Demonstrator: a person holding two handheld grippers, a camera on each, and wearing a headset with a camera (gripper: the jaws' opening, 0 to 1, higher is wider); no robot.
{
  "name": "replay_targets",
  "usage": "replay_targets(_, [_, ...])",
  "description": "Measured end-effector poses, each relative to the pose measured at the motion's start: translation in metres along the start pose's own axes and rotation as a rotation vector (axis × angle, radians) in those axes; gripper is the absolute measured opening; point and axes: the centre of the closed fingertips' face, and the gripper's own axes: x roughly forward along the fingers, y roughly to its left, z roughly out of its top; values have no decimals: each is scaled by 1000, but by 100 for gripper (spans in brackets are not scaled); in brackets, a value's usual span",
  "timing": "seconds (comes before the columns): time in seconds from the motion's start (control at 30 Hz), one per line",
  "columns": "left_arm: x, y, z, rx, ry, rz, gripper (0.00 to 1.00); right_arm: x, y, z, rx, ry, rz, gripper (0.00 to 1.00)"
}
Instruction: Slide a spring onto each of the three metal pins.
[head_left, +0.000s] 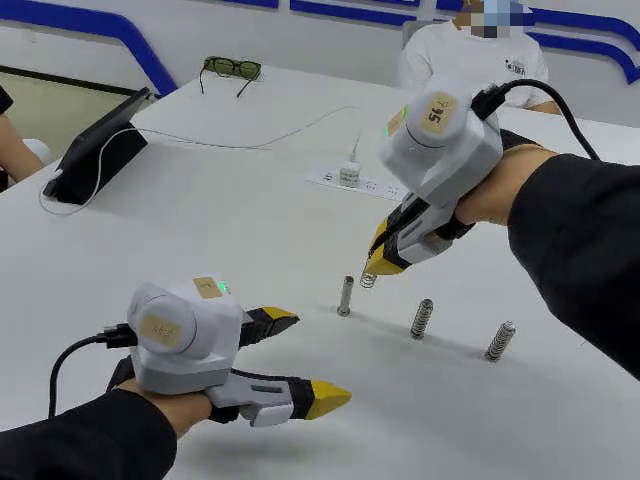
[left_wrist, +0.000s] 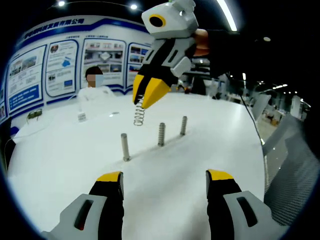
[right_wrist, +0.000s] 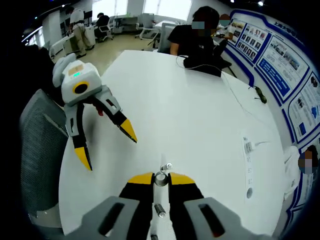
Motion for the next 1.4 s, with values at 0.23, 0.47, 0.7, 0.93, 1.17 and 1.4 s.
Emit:
replay_targets(0.23, [-1,3,-4,-9,6,4,68,7,-9,2,17,-9,-11,12])
replay_targets(0.47, [-1,4,-8,-19,10,7,67,16,-11,4,32,-15,-10,12])
replay_targets(0.7, [-1,6,-10,-28,13,9,67,21,-13,2,42,-12,-5,12])
replay_targets(0.93, [-1,7,-11,-33,14,9,67,26,-16,1,48,-7,4,12])
replay_targets(1.17, [-1,7,-13,-36,16,9,66,42,-21,1,58,9,22,12])
replay_targets(1.4, [-1,9,-14,-40,17,11,66,49,-21,-4,69,26,29,12])
